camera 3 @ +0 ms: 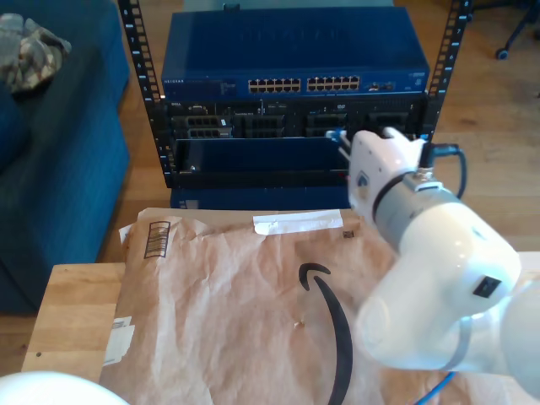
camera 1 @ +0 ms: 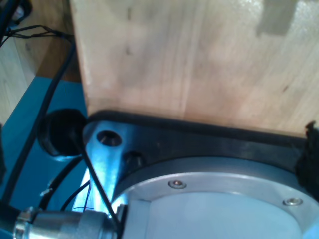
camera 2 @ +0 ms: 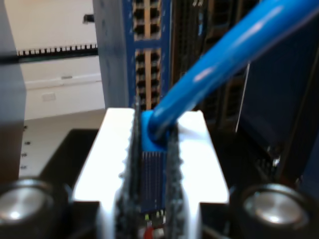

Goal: Grab the cable and plug it in

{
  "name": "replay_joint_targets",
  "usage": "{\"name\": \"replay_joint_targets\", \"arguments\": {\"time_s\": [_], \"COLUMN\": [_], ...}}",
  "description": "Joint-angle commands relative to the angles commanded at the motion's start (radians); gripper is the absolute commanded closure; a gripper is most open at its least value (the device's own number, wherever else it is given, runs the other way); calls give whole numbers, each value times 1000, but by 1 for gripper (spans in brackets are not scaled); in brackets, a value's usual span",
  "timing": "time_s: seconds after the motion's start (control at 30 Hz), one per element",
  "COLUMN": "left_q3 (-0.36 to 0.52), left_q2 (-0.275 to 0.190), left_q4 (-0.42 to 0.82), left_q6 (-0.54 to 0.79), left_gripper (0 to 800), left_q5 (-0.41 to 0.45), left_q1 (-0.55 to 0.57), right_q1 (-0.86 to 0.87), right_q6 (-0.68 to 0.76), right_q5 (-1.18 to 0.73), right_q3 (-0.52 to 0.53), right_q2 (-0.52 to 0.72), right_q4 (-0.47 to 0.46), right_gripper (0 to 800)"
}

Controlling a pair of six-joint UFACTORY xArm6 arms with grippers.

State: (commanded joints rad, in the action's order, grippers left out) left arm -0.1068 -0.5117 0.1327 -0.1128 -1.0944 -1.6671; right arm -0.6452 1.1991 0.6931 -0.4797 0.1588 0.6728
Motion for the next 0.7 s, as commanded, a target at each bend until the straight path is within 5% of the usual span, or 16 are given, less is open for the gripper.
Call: {"name": "replay_joint_targets", "arguments": {"time_s": [0.37,0.7], "left_q3": [0,0], "left_q2": [0,0], "left_q4": [0,0], "left_q6": [0,0], "left_gripper": [0,0], "left_q5": [0,0], "left_q1": [0,0], "right_q1": [9,37], "right_q6": [15,49], "right_q5": [299,571], "right_q3": [-149,-206], "right_q2": [-302,-384], "right_q4": [0,8], "right_gripper": [800,800]}}
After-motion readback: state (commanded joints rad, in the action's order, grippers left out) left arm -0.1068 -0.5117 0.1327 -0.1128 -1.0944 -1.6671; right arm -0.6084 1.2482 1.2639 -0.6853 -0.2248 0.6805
